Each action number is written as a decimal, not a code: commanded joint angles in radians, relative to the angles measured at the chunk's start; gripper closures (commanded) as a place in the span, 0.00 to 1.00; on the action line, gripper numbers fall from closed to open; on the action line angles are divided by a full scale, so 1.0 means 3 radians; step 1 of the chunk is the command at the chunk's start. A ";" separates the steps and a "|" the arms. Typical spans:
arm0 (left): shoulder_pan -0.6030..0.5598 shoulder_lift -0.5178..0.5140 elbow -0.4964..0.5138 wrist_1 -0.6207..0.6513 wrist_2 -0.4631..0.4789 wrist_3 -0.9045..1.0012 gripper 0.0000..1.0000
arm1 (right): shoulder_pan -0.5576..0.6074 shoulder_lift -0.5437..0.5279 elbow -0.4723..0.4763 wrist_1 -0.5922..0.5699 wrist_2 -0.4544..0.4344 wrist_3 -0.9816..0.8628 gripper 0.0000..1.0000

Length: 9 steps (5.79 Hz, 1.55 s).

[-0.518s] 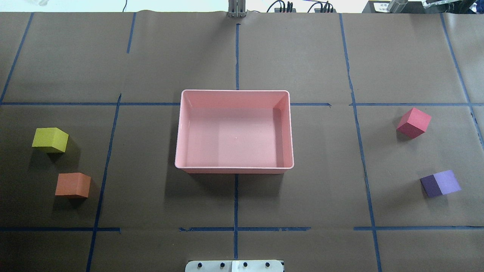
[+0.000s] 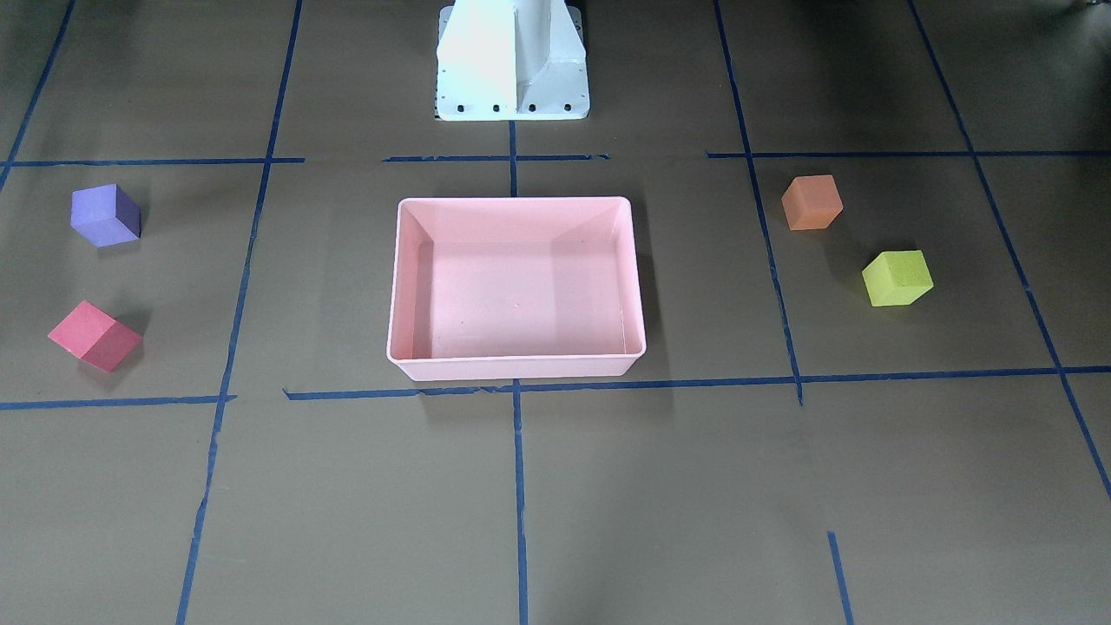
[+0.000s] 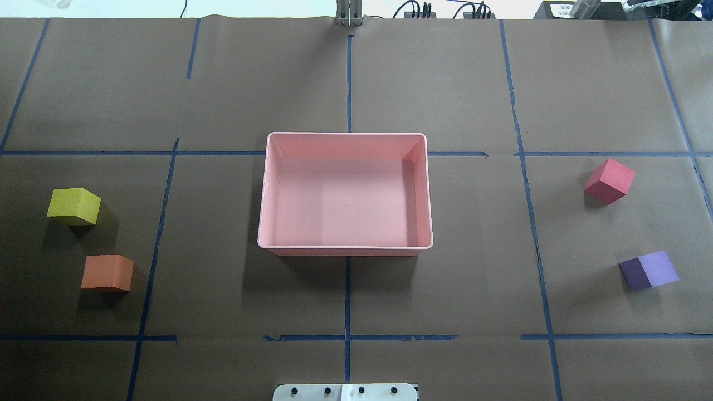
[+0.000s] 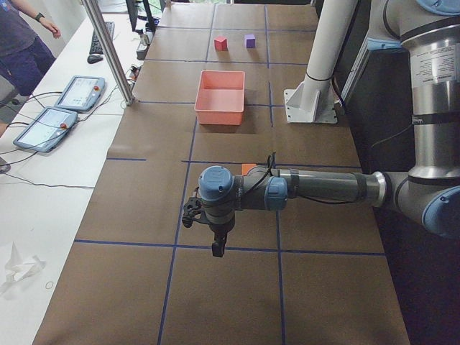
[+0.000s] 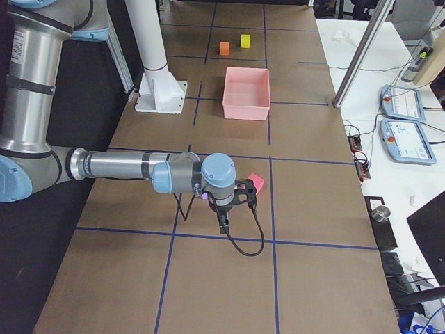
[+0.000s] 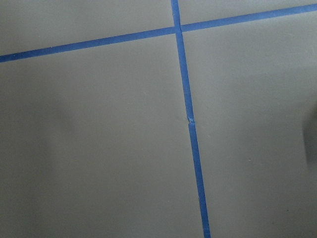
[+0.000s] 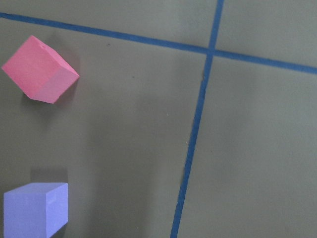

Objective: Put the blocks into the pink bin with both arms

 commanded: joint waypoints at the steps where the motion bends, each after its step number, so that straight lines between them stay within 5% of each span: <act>1: 0.0003 -0.0001 0.0002 0.0008 0.0000 0.0000 0.00 | -0.0200 0.0162 -0.0028 0.0742 0.0014 0.0008 0.00; 3: 0.0003 0.0004 0.0002 0.0008 0.0000 0.0000 0.00 | -0.1118 0.0861 -0.0558 0.0790 -0.0160 0.0028 0.00; 4: -0.0002 0.0004 0.0002 0.0008 0.0000 0.0000 0.00 | -0.1359 0.1041 -0.0590 0.0785 -0.0525 0.0063 0.00; 5: -0.0002 0.0004 0.0002 0.0008 0.0000 0.0000 0.00 | -0.1580 0.1144 -0.0722 0.0785 -0.0589 0.0114 0.00; 9: 0.0003 0.0004 0.0007 0.0013 0.0000 0.0000 0.00 | -0.1846 0.1212 -0.1080 0.0790 -0.0631 0.0074 0.00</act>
